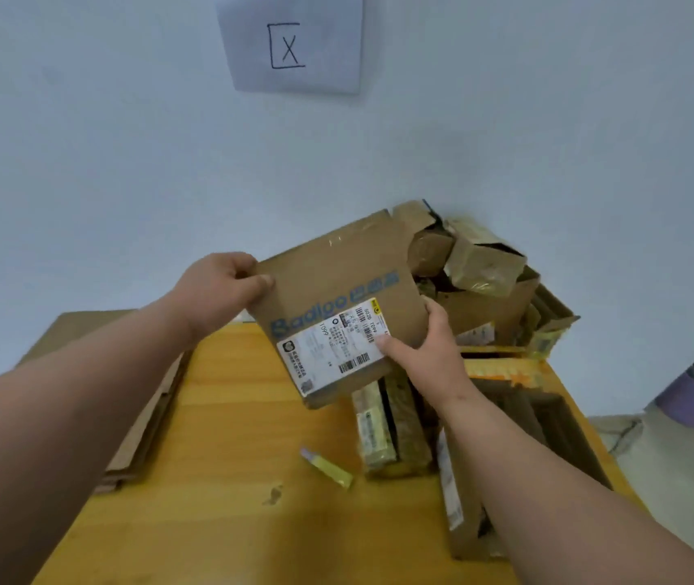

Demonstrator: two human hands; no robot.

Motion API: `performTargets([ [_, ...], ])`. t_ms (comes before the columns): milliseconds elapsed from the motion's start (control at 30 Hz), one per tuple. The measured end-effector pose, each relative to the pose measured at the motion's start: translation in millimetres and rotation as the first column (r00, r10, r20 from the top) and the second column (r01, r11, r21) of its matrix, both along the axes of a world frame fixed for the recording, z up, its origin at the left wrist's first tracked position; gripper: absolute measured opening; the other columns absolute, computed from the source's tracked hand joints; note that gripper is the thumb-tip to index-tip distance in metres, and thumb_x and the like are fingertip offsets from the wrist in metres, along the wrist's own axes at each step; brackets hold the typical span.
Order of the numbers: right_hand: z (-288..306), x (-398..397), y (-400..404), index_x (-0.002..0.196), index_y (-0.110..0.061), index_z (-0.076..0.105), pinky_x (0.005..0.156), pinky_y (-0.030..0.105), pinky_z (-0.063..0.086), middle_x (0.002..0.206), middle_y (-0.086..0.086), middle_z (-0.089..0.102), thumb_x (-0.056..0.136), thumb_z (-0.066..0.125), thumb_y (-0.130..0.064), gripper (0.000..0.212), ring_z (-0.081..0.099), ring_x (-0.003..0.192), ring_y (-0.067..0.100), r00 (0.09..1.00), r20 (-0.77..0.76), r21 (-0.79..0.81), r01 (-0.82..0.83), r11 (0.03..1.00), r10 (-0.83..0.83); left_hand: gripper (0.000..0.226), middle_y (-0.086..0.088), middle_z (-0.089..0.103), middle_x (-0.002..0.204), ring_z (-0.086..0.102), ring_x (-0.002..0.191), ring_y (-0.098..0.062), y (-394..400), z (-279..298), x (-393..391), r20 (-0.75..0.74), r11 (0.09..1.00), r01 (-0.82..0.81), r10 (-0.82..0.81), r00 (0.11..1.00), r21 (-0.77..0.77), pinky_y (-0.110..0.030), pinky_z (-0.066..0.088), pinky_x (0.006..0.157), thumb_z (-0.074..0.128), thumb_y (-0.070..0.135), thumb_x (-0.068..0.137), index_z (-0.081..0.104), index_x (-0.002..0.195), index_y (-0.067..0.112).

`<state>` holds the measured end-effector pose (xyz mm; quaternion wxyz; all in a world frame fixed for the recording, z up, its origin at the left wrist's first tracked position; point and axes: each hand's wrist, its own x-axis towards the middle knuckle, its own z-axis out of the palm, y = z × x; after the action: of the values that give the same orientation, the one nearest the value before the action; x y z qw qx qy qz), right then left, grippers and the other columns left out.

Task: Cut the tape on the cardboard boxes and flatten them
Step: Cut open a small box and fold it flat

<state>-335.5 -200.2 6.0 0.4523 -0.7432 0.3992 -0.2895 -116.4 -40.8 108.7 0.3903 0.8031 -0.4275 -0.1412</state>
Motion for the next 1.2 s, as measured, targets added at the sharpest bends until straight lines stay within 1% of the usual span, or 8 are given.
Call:
performTargets([
  [200, -28.1, 65.2, 48.2, 0.148, -0.026, 0.03, 0.088, 0.024, 0.044, 0.13, -0.007, 0.052, 0.075, 0.083, -0.039, 0.092, 0.053, 0.11, 0.011, 0.963, -0.153, 0.121, -0.203, 0.972, 0.221, 0.025, -0.02, 0.066, 0.097, 0.066, 0.093, -0.034, 61.4, -56.5, 74.4, -0.287, 0.98, -0.175, 0.196, 0.938, 0.096, -0.055, 0.056, 0.088, 0.065, 0.024, 0.094, 0.058, 0.09, 0.0],
  [367, -61.1, 105.4, 77.7, 0.138, -0.023, 0.044, 0.083, 0.026, 0.048, 0.119, -0.009, 0.061, 0.078, 0.08, -0.042, 0.073, 0.059, 0.101, 0.012, 0.95, -0.245, 0.194, -0.147, 0.97, 0.193, 0.037, -0.007, 0.061, 0.111, 0.062, 0.097, -0.027, 75.7, -103.4, 111.0, -0.186, 0.954, -0.244, 0.276, 0.943, 0.177, -0.048, 0.056, 0.087, 0.064, 0.025, 0.094, 0.053, 0.128, 0.016],
  [533, -96.4, 135.0, 92.9, 0.132, -0.022, 0.047, 0.056, 0.02, 0.04, 0.111, -0.005, 0.06, 0.083, 0.075, -0.045, 0.061, 0.058, 0.093, 0.018, 0.926, -0.351, 0.29, -0.033, 0.956, 0.138, 0.092, -0.006, 0.012, 0.163, 0.024, 0.146, -0.029, 71.6, -146.0, 123.6, -0.059, 0.951, -0.113, 0.136, 0.989, 0.288, -0.046, 0.031, 0.116, 0.08, 0.026, 0.08, 0.025, 0.154, 0.025],
  [633, -118.7, 144.6, 95.7, 0.133, -0.019, 0.048, 0.066, 0.025, 0.038, 0.115, 0.001, 0.06, 0.089, 0.068, -0.041, 0.053, 0.057, 0.094, 0.022, 0.89, -0.446, 0.319, 0.056, 0.946, 0.098, 0.1, 0.0, -0.01, 0.165, 0.004, 0.151, -0.032, 71.9, -175.7, 120.7, -0.085, 0.902, 0.023, 0.015, 0.996, 0.431, -0.052, 0.021, 0.12, 0.081, 0.039, 0.077, 0.02, 0.156, 0.029],
  [767, -146.3, 143.4, 91.2, 0.123, -0.024, 0.05, 0.05, 0.024, 0.032, 0.092, -0.007, 0.056, 0.096, 0.055, -0.031, 0.028, 0.047, 0.067, 0.007, 0.81, -0.578, 0.298, 0.09, 0.95, 0.104, 0.113, 0.005, -0.017, 0.164, -0.014, 0.151, -0.028, 77.5, -213.2, 105.9, -0.08, 0.743, 0.225, -0.225, 0.971, 0.631, -0.053, 0.011, 0.122, 0.077, 0.065, 0.068, 0.013, 0.156, 0.035],
  [900, -158.7, 141.5, 83.3, 0.122, -0.029, 0.055, 0.065, 0.034, 0.055, 0.095, -0.004, 0.065, 0.091, 0.055, -0.029, 0.031, 0.064, 0.08, 0.017, 0.827, -0.547, 0.368, 0.098, 0.925, 0.13, 0.131, 0.013, -0.033, 0.157, -0.032, 0.145, -0.027, 80.3, -238.5, 88.0, 0.038, 0.554, 0.217, -0.412, 0.91, 0.804, -0.062, 0.011, 0.118, 0.066, 0.084, 0.06, -0.011, 0.155, 0.038],
  [1033, -163.2, 138.5, 68.9, 0.103, -0.031, 0.061, 0.078, 0.041, 0.058, 0.1, -0.002, 0.069, 0.086, 0.058, -0.027, 0.018, 0.068, 0.086, 0.02, 0.87, -0.475, 0.414, 0.093, 0.906, 0.128, 0.124, 0.01, -0.03, 0.159, -0.029, 0.146, -0.026, 75.3, -250.2, 80.0, 0.165, 0.625, 0.136, -0.399, 0.902, 0.769, -0.057, 0.016, 0.12, 0.068, 0.075, 0.07, -0.016, 0.153, 0.035],
  [1200, -178.8, 120.1, 58.6, 0.117, -0.022, 0.06, 0.076, 0.032, 0.05, 0.114, 0.004, 0.065, 0.092, 0.051, -0.016, 0.028, 0.058, 0.092, 0.021, 0.793, -0.585, 0.286, 0.004, 0.958, 0.171, 0.11, 0.011, -0.015, 0.164, -0.02, 0.149, -0.018, 65.4, -248.5, 92.5, 0.103, 0.702, 0.189, -0.351, 0.931, 0.687, -0.045, 0.018, 0.12, 0.07, 0.065, 0.077, 0.001, 0.157, 0.035],
])
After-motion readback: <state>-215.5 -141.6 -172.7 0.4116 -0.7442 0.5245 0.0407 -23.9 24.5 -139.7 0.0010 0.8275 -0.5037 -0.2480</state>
